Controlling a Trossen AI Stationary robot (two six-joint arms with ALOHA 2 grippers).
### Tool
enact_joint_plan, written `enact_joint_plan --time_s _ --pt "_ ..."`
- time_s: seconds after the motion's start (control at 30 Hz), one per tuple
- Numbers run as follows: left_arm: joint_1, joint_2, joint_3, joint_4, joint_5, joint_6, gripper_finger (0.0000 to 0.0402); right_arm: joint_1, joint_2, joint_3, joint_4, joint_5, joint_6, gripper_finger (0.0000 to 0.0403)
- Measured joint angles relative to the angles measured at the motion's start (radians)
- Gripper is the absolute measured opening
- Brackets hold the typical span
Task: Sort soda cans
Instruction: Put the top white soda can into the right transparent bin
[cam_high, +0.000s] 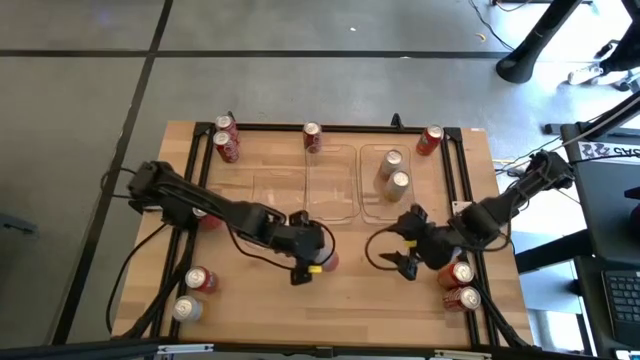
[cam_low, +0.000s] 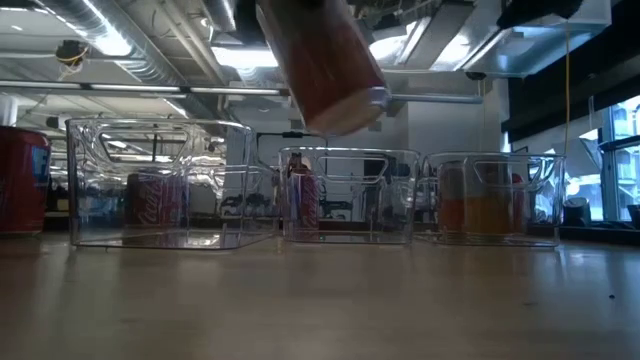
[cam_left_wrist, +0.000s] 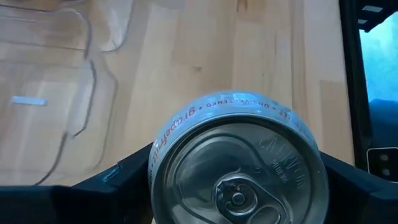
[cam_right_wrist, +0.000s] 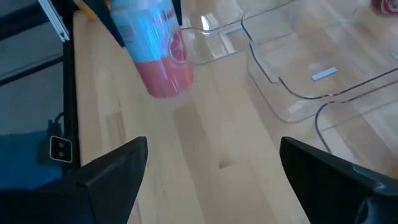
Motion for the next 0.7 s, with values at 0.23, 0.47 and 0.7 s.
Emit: enact_joint_plan --time_s 0.23,0.47,0.7 --pt "0.02 0.06 0.0 0.058 0.003 0.027 0.0292 0.026 0.002 -0.139 0.04 0.035 0.112 0.0363" --pt "0.044 0.061 -0.001 0.059 0.012 0.048 0.0292 0.022 0.014 -0.345 0.5 0.046 0.016 0.0363" --pt "0.052 0.086 -0.002 0.059 0.018 0.065 0.0292 -0.023 0.129 -0.432 0.827 0.032 -0.037 0.0363"
